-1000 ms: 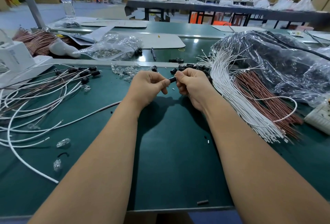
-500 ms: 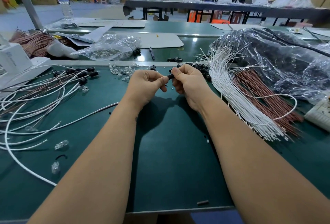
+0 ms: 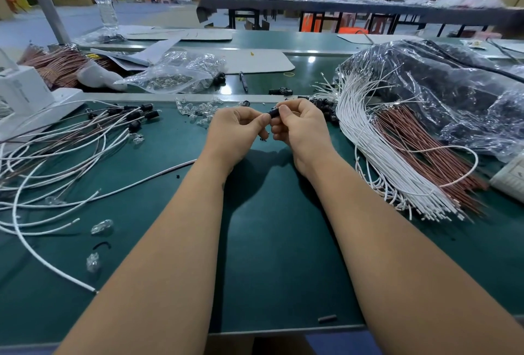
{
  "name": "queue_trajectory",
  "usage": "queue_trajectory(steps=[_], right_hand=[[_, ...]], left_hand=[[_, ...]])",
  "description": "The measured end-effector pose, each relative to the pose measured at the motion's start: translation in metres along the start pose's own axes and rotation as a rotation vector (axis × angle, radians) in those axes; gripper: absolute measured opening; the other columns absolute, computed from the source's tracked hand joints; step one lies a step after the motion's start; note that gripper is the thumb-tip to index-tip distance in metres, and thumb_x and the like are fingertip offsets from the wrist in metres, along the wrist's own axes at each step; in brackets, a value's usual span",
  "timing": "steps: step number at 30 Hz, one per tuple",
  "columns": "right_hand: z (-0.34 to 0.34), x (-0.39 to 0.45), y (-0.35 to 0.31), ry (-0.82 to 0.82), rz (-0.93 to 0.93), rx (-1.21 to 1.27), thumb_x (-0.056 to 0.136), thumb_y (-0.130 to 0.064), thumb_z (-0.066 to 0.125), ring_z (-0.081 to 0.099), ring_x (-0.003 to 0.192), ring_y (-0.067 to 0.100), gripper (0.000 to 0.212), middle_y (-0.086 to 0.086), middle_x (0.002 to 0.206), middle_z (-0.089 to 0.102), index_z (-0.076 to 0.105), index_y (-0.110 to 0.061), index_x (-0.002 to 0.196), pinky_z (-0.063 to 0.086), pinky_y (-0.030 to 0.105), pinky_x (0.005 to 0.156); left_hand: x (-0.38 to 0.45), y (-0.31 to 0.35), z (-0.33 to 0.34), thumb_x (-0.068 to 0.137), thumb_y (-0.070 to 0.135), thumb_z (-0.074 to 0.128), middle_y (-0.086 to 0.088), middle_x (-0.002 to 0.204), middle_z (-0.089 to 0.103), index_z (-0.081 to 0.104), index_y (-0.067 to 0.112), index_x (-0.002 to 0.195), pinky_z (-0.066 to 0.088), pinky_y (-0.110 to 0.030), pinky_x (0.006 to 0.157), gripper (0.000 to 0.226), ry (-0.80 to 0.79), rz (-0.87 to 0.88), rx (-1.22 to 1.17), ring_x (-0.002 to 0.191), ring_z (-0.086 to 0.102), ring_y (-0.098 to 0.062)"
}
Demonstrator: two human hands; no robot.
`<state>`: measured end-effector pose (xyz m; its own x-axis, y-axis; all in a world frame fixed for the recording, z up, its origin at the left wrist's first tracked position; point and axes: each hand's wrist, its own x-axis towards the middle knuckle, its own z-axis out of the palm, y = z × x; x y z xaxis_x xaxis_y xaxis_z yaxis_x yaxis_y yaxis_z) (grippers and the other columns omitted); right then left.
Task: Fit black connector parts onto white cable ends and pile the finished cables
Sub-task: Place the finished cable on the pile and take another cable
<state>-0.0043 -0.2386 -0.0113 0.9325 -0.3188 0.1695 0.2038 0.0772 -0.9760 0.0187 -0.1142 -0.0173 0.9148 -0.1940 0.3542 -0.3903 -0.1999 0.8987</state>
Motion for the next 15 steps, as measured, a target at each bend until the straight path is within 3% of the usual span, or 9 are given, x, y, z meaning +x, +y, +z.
queue_trajectory(steps=[3, 7, 11, 15], right_hand=[[0.0058, -0.0015, 0.0015, 0.062, 0.018, 0.069, 0.101, -0.006, 0.045, 0.053, 0.05, 0.007, 0.014, 0.004, 0.066, 0.057, 0.053, -0.009, 0.089, 0.048, 0.019, 0.051], [0.0084, -0.0043, 0.0002, 0.055, 0.073, 0.187, 0.102, -0.005, 0.04, 0.055, 0.049, 0.008, 0.014, 0.007, 0.067, 0.058, 0.051, -0.007, 0.093, 0.052, 0.02, 0.052], [0.0044, -0.0015, -0.0052, 0.006, 0.139, 0.393, 0.104, -0.006, 0.035, 0.059, 0.051, 0.014, 0.017, 0.011, 0.071, 0.061, 0.049, -0.006, 0.094, 0.053, 0.024, 0.053], [0.0052, -0.0022, -0.0063, -0.09, 0.11, 0.223, 0.097, -0.007, 0.051, 0.052, 0.05, 0.01, 0.007, 0.005, 0.07, 0.058, 0.056, -0.009, 0.092, 0.048, 0.022, 0.049]], left_hand=[[0.0007, 0.0011, 0.0002, 0.092, 0.019, 0.064, -0.001, 0.063, 0.067, 0.072, 0.013, 0.08, 0.038, -0.011, 0.055, 0.015, 0.012, -0.011, 0.005, 0.05, 0.048, 0.0], [0.0011, 0.0012, 0.0008, 0.092, 0.017, 0.063, -0.001, 0.064, 0.067, 0.072, 0.011, 0.082, 0.043, -0.018, 0.064, 0.014, 0.026, -0.032, -0.022, 0.059, 0.054, -0.007], [0.0014, 0.0012, -0.0014, 0.091, 0.017, 0.065, 0.004, 0.058, 0.062, 0.071, 0.012, 0.077, 0.037, -0.014, 0.053, 0.016, 0.102, 0.007, 0.005, 0.049, 0.044, -0.003], [0.0011, 0.0068, -0.0007, 0.09, 0.016, 0.065, 0.001, 0.061, 0.064, 0.074, 0.015, 0.084, 0.043, -0.016, 0.057, 0.011, 0.087, 0.105, 0.11, 0.055, 0.056, -0.005]])
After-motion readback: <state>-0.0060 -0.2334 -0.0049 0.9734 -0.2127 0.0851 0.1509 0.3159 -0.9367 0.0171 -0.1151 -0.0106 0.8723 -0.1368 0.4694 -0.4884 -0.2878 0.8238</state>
